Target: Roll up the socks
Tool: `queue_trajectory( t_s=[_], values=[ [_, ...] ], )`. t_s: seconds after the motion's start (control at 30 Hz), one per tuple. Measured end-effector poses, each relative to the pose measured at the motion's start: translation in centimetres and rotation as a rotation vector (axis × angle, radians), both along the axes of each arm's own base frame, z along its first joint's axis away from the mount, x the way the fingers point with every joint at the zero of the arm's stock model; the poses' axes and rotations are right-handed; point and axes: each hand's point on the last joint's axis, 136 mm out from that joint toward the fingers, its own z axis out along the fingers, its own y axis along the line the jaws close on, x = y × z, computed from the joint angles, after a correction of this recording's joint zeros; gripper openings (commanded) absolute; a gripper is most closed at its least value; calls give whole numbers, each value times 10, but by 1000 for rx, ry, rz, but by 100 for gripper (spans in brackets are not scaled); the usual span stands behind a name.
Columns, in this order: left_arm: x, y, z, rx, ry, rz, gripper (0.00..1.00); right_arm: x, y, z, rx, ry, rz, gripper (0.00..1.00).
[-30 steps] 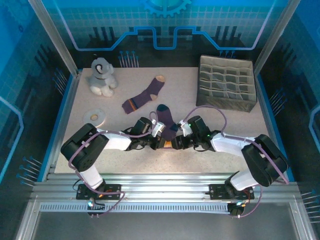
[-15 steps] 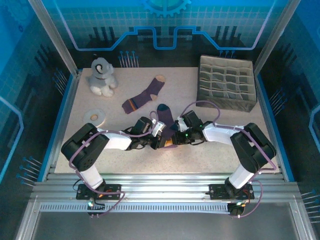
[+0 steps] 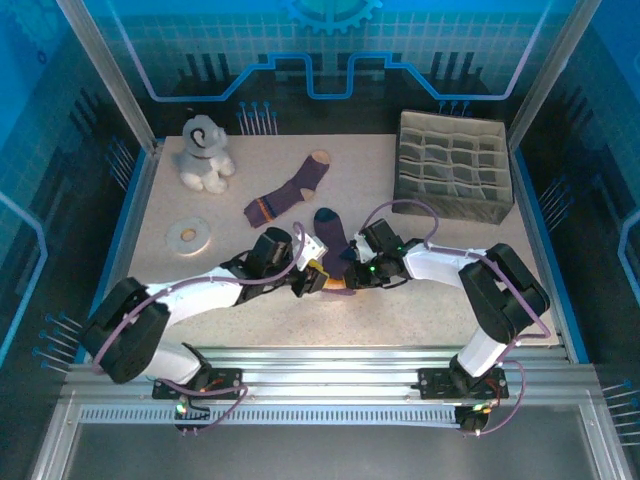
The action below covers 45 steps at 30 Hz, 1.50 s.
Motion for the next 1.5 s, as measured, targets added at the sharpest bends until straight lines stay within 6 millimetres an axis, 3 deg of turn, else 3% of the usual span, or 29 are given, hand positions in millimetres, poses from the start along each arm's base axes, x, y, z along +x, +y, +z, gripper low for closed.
queue_trajectory(
  t_s=[0.13,0.23,0.57,0.87,1.03,1.2,1.3,1.4,1.5],
  values=[
    [-14,-3,32,29,-208,-128,44,0,1,0,-4,3,6,22],
    [-24,-5,35,98,-317,-214,44,1,1,-1,-5,4,9,22],
    [-37,-10,-28,443,-455,-494,45,1,2,-1,-7,12,22,22],
    [-16,-19,-49,554,-487,-562,47,0,3,-1,-8,13,30,22],
    [-16,-16,-65,590,-459,-581,46,0,3,-1,-8,17,34,22],
    [-15,-12,-76,623,-447,-590,38,0,3,-2,-7,16,38,21],
    [-12,-13,-78,633,-456,-591,24,0,3,-1,-2,19,37,22],
    [-8,-15,-77,643,-464,-593,3,-1,3,-1,9,24,37,23],
    [-7,-16,-75,647,-447,-593,0,-3,0,1,27,10,34,28]
  ],
)
